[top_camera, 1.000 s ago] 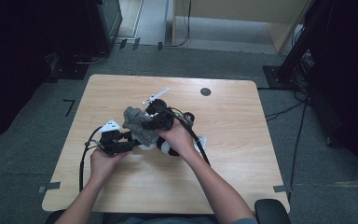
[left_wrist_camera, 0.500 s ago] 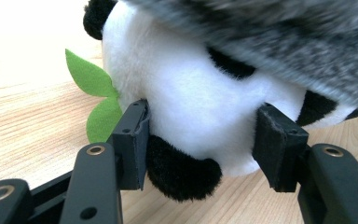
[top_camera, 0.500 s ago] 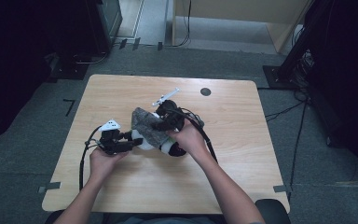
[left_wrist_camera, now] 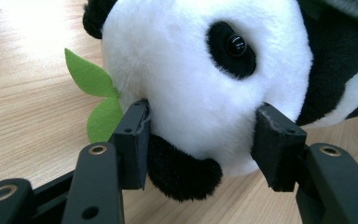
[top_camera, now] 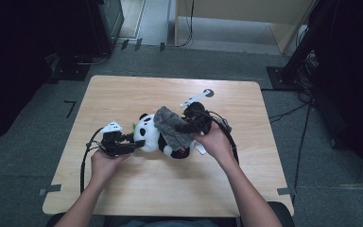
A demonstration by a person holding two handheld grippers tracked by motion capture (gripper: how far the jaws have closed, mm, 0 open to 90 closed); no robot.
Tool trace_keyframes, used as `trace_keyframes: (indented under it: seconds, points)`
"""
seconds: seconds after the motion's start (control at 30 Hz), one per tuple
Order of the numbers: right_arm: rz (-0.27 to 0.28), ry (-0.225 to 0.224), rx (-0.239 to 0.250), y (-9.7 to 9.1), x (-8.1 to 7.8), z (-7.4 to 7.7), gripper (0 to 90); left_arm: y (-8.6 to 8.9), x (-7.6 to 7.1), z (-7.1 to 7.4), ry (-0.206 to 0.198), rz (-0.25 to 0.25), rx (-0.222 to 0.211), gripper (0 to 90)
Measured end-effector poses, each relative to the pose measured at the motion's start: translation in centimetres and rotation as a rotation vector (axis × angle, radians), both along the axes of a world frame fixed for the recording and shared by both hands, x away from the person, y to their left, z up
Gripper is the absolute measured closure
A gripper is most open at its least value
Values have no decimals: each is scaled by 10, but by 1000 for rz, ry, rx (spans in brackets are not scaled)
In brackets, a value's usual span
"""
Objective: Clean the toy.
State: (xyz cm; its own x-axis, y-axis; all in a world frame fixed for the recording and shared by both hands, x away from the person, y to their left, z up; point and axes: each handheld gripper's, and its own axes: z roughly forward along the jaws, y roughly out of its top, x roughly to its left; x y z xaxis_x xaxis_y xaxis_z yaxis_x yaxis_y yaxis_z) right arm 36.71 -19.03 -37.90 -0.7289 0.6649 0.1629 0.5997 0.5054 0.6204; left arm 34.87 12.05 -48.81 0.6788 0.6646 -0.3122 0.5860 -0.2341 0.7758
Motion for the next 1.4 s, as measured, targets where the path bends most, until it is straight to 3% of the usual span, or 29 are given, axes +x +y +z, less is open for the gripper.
trace_keyframes:
  seconds: [0.23, 0.57, 0.67, 0.83, 0.97, 1.07, 1.3, 1.4]
  points:
    - [-72, -10, -25, -33, -5, -5, 745, 1, 1, 0, 5, -2, -4, 445]
    - [-96, -8, 39, -57, -12, -10, 754, 2, 1, -2, -6, -10, -12, 441]
    - [-87, -10, 67, -61, -16, -4, 758, 2, 1, -2, -4, -9, -13, 440]
    - [-77, -46, 152, -67, -26, 19, 758, 2, 1, -2, -1, -7, -15, 440]
    - [-35, -61, 189, -59, -36, 33, 758, 2, 1, -1, -3, -9, -9, 440]
    - [6, -56, 189, -44, -41, 32, 757, 2, 1, -1, -3, -7, -11, 440]
    - [97, 17, 150, 3, -38, 1, 756, 2, 0, -1, -3, -7, -8, 440]
    - [122, 10, 105, 16, -38, -12, 748, 2, 0, -1, 0, -10, -2, 439]
